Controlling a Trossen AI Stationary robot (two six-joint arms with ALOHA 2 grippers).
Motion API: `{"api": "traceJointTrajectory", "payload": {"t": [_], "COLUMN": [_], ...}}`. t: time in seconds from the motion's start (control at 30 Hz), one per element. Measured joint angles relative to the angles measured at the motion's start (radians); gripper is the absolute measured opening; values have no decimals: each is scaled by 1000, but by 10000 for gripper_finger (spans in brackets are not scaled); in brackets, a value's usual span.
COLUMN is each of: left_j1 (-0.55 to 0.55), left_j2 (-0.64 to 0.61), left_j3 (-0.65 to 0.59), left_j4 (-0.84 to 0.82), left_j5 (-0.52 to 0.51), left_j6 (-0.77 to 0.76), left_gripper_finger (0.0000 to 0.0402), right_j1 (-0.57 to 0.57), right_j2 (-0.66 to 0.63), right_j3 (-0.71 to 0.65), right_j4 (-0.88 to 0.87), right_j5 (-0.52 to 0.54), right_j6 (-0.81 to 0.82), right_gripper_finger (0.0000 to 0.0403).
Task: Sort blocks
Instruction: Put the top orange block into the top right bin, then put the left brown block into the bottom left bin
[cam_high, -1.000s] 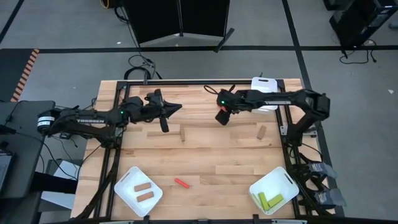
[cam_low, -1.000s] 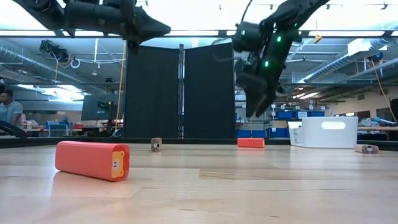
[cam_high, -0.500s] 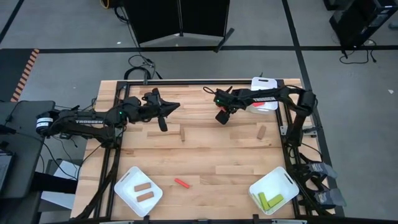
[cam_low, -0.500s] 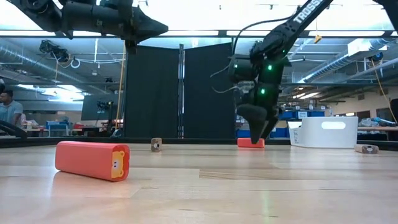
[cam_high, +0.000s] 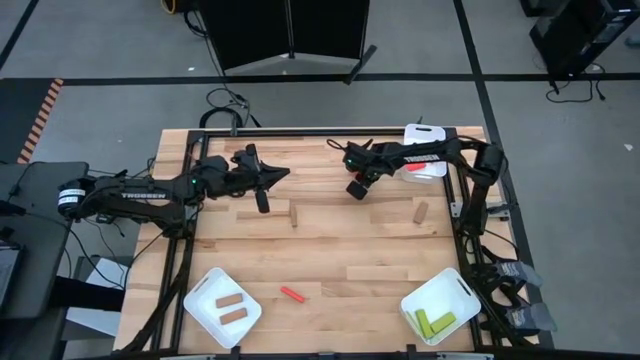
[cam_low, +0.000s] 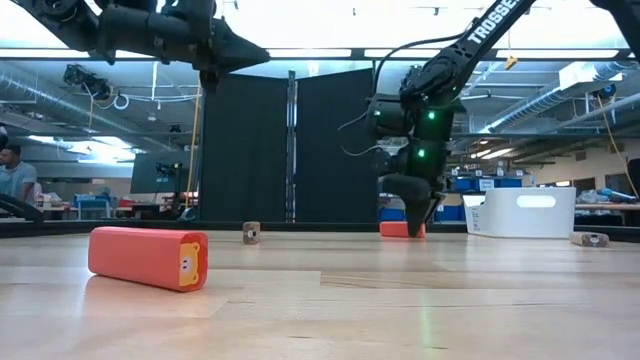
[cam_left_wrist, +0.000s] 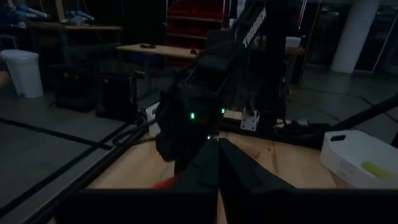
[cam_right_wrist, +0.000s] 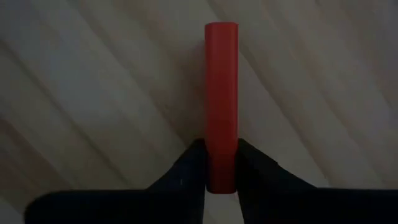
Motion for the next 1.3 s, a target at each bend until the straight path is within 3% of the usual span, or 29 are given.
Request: {"api": "traceJointTrajectory", "payload": {"t": [0.23, 0.4, 0.67, 0.8, 0.97, 1.07, 1.2, 1.3], "left_j1": [0, 0, 0, -12, -37, -51, -55, -54], "left_j2": [0, 10, 132, 225, 262, 262, 268, 282], "left_j3": [0, 0, 66, 120, 177, 201, 223, 231], "left_j4": [-79, -175, -364, -384, -400, -452, -540, -640], "left_j5": [0, -38, -82, -83, -83, -85, -140, -174], "left_j6": [-14, -47, -114, -103, -100, -136, -294, -410], "left_gripper_finger": [8, 13, 93, 132, 146, 147, 147, 147], "right_j1": [-2, 22, -39, -130, -231, -273, -306, -308], "right_j2": [-59, -213, -501, -524, -480, -444, -425, -440], "right_j3": [-1, -1, 0, 0, -1, -1, -1, -1], "right_j4": [-22, -62, -389, -556, -577, -579, -563, -525], "right_j5": [54, 114, 316, 359, 372, 372, 403, 414], "right_j6": [-19, 1, 249, 377, 396, 373, 336, 306], "right_gripper_finger": [70, 70, 70, 70, 70, 118, 210, 255]}}
